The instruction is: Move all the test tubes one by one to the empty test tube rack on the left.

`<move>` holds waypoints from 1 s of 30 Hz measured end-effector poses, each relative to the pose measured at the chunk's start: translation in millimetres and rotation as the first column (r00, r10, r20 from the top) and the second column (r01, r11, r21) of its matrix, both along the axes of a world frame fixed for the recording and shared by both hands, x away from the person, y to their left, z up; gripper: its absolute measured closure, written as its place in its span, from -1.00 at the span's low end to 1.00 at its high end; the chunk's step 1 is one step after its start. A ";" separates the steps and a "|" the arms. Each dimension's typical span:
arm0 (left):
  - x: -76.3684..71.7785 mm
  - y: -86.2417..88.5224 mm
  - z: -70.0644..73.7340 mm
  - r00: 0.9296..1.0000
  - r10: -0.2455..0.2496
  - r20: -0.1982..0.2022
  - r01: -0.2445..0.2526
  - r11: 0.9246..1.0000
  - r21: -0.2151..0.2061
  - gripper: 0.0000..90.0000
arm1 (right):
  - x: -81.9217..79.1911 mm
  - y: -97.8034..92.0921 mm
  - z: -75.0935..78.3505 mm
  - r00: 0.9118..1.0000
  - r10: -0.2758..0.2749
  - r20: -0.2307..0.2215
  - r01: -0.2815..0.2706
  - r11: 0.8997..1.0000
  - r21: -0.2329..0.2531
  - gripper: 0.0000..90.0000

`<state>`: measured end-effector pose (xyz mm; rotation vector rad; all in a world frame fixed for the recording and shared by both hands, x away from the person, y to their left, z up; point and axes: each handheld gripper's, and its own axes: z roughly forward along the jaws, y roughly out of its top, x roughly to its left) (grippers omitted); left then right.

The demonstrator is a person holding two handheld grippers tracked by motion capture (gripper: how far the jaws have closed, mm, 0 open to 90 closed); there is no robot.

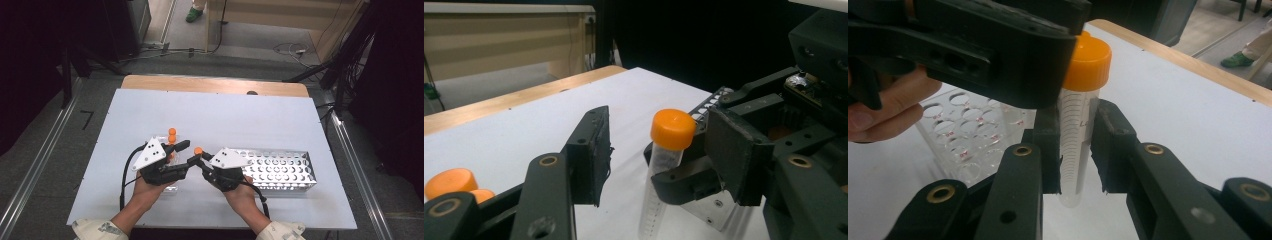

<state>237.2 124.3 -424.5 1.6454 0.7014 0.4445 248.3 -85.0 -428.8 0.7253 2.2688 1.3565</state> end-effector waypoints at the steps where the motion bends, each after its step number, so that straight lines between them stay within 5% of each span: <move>1: 0.0 -0.6 -0.2 1.000 -0.002 -0.001 0.002 1.000 0.000 -0.01 | -0.4 0.8 -0.2 1.000 0.002 -0.002 -0.002 1.000 -0.002 0.60; 10: -3.0 -3.8 -0.5 0.999 -0.013 0.036 0.012 1.000 0.029 0.52 | -3.0 5.6 -0.9 1.000 0.031 -0.001 -0.031 1.000 -0.004 0.60; 16: -4.1 -4.1 -0.1 0.999 -0.012 0.043 0.011 0.999 0.032 0.55 | -2.8 5.4 -0.7 0.999 0.037 -0.004 -0.037 0.999 0.000 0.58; 23: -4.7 8.8 6.0 0.999 0.021 0.040 -0.022 1.000 0.015 0.56 | -1.3 3.6 -1.5 0.998 0.046 -0.044 -0.046 0.999 0.007 0.01; 30: -10.1 28.5 15.2 0.997 0.062 0.038 -0.062 0.998 -0.009 0.56 | 3.1 -19.9 -1.5 0.999 -0.004 -0.042 0.005 1.000 0.015 -0.10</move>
